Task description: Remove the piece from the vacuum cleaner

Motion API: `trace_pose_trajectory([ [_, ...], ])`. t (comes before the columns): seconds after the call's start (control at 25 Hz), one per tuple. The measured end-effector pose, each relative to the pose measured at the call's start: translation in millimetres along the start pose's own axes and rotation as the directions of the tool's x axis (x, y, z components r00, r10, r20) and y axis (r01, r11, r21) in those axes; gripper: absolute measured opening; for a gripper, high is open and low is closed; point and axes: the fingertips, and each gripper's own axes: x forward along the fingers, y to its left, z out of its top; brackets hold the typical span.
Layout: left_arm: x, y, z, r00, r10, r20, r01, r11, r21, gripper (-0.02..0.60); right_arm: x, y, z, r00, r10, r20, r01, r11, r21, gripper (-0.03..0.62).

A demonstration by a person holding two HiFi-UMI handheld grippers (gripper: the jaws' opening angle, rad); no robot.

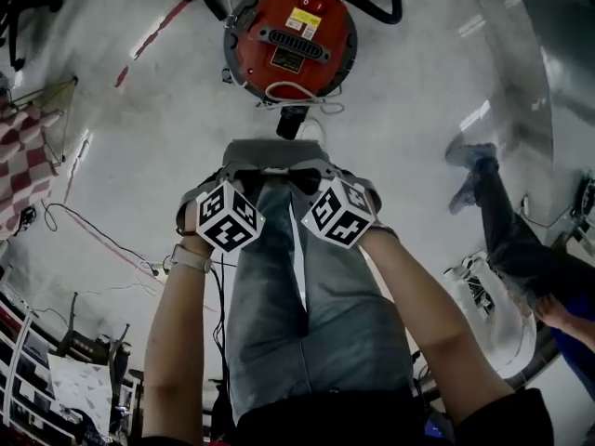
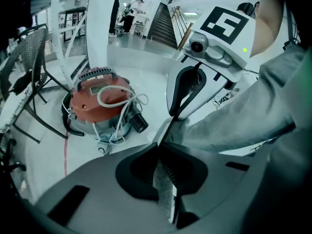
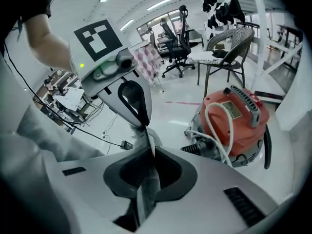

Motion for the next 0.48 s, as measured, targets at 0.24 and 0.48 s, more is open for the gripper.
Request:
trace_pose_trajectory([
  [0.24, -63, 1, 37, 0.998, 0.039, 0.05, -0.037, 0.999, -0.035, 0.034, -58, 3, 47, 1.0, -0.007, 0.005, 0.008, 0.998, -0.058, 0.052],
  [0.48, -141, -1, 70, 0.989, 0.114, 0.092, -0.113, 0.993, -0.018, 0.034, -120, 16, 103, 1.0, -0.008, 0.026, 0.011, 0.996, -0.088, 0.052],
])
